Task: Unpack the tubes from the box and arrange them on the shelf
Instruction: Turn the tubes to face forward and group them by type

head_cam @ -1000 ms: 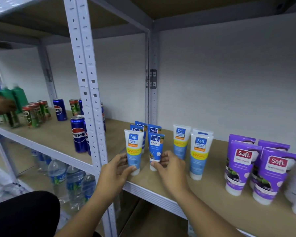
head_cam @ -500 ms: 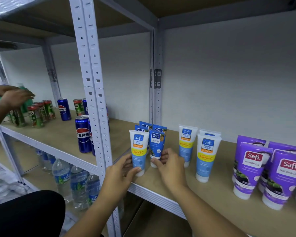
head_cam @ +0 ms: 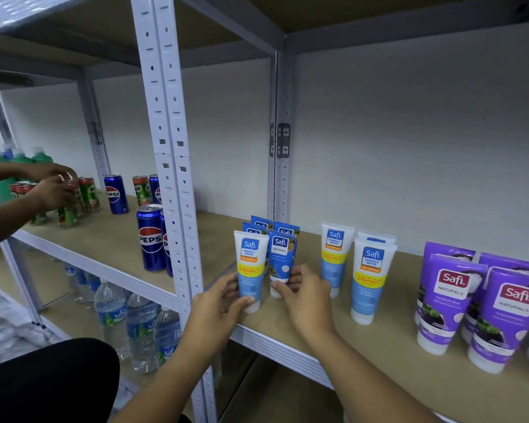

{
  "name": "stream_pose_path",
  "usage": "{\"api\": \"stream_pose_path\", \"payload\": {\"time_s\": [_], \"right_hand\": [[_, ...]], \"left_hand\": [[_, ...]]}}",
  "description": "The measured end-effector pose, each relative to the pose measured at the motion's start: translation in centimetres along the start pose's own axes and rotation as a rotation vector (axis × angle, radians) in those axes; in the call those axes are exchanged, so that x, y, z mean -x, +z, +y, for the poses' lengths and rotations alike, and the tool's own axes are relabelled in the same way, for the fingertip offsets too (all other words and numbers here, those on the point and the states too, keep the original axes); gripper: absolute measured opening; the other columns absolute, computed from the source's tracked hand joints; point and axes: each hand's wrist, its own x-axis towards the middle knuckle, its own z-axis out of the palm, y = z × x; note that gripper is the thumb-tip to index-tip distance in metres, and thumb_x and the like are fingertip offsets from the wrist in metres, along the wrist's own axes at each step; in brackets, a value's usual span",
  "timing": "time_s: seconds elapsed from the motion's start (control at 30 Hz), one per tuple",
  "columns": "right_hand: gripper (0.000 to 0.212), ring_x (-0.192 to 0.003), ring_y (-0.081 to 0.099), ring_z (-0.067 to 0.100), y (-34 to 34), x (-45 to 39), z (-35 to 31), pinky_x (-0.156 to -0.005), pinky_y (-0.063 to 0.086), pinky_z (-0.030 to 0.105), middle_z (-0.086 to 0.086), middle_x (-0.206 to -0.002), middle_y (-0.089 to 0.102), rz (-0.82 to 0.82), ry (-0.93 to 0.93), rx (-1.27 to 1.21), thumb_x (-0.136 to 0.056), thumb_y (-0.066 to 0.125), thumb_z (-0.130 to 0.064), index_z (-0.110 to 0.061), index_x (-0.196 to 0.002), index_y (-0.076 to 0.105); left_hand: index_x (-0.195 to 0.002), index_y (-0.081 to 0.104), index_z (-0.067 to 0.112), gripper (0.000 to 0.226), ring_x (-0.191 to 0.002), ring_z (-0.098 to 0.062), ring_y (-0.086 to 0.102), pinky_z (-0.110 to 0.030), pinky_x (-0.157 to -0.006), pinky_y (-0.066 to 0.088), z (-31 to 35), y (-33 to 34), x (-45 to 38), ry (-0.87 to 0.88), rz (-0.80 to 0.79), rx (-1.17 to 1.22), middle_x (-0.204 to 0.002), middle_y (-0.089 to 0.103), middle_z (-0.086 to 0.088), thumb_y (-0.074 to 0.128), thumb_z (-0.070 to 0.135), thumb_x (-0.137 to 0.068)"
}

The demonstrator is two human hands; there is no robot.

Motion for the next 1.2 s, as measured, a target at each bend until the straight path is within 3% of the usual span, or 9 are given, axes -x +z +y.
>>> {"api": "stream_pose_path", "payload": {"time_s": [0.27,0.4,0.5,0.6,0.77,0.9,1.0,1.1,1.2], "right_hand": [[0.031,-0.089,0.066,0.003,0.0,0.1,0.1,-0.082,0.057,0.027,-0.007,-0.098,0.071,-0.004,0.008,-0.005,-0.082,0.077,-0.025,-0.018,-0.109,0.061],[0.034,-0.089,0.066,0.002,-0.2,0.3,0.2,-0.079,0.055,0.02,-0.008,-0.099,0.07,-0.009,-0.004,0.008,-0.081,0.078,-0.024,-0.019,-0.11,0.062],[0.035,-0.094,0.065,0.004,-0.8,1.0,0.6,-0.086,0.057,0.027,-0.007,-0.103,0.07,-0.05,-0.024,0.036,-0.081,0.078,-0.026,-0.02,-0.111,0.062],[0.035,-0.1,0.064,0.006,-2.3,2.1,0.7,-0.09,0.055,0.03,-0.007,-0.108,0.07,-0.091,-0.107,0.211,-0.084,0.074,-0.035,-0.022,-0.115,0.065],[0.052,-0.113,0.06,0.011,-6.5,4.6,0.9,-0.095,0.05,0.029,-0.01,-0.124,0.066,-0.301,-0.268,0.572,-0.088,0.054,-0.06,-0.027,-0.127,0.061],[0.063,-0.138,0.04,0.006,-9.4,5.7,1.1,-0.114,0.03,0.021,-0.011,-0.149,0.047,-0.469,-0.362,0.648,-0.092,0.044,-0.065,-0.026,-0.141,0.05],[0.065,-0.144,0.026,0.001,-11.4,6.3,1.0,-0.11,0.008,0.004,-0.013,-0.156,0.034,-0.538,-0.404,0.677,-0.095,0.044,-0.061,-0.025,-0.149,0.039],[0.066,-0.144,0.025,0.0,-12.6,6.7,1.4,-0.115,0.009,0.006,-0.011,-0.156,0.033,-0.565,-0.424,0.69,-0.094,0.043,-0.061,-0.025,-0.149,0.039],[0.068,-0.143,0.03,0.004,-13.1,6.9,1.7,-0.112,0.008,0.005,-0.009,-0.154,0.039,-0.569,-0.445,0.696,-0.093,0.04,-0.062,-0.022,-0.148,0.042]], "left_hand": [[-0.132,0.057,0.026,0.054,-0.101,0.015,0.061,-0.003,-0.081,0.048,-0.1,0.1,0.0,-0.008,0.003,0.011,-0.107,0.065,0.027,0.077,0.022,-0.082],[-0.133,0.056,0.026,0.055,-0.102,0.011,0.063,-0.005,-0.084,0.048,-0.1,0.1,0.0,-0.017,0.001,0.018,-0.108,0.065,0.025,0.077,0.022,-0.082],[-0.131,0.057,0.027,0.054,-0.103,0.011,0.063,-0.008,-0.088,0.049,0.0,0.1,0.0,-0.011,-0.012,0.024,-0.109,0.066,0.025,0.077,0.023,-0.082],[-0.131,0.059,0.027,0.053,-0.105,0.008,0.064,-0.016,-0.095,0.051,0.3,0.1,0.0,-0.01,-0.049,0.038,-0.112,0.068,0.021,0.078,0.024,-0.081],[-0.127,0.063,0.023,0.052,-0.099,0.013,0.064,-0.004,-0.082,0.049,1.7,1.0,0.5,-0.015,-0.115,0.106,-0.102,0.068,0.026,0.08,0.019,-0.079],[-0.125,0.063,0.024,0.051,-0.096,0.012,0.066,-0.005,-0.083,0.05,2.8,2.8,0.5,-0.037,-0.169,0.155,-0.099,0.07,0.024,0.081,0.017,-0.078],[-0.12,0.067,0.021,0.046,-0.099,0.005,0.068,-0.015,-0.09,0.053,3.4,4.5,0.3,-0.038,-0.205,0.176,-0.102,0.074,0.016,0.081,0.012,-0.077],[-0.114,0.069,0.026,0.041,-0.105,0.0,0.068,-0.028,-0.098,0.053,3.9,6.2,-0.1,-0.014,-0.234,0.173,-0.106,0.075,0.014,0.081,0.011,-0.078],[-0.119,0.068,0.022,0.04,-0.106,0.002,0.066,-0.028,-0.1,0.052,4.5,7.9,-0.5,0.003,-0.256,0.145,-0.109,0.073,0.015,0.079,0.013,-0.081]]}}
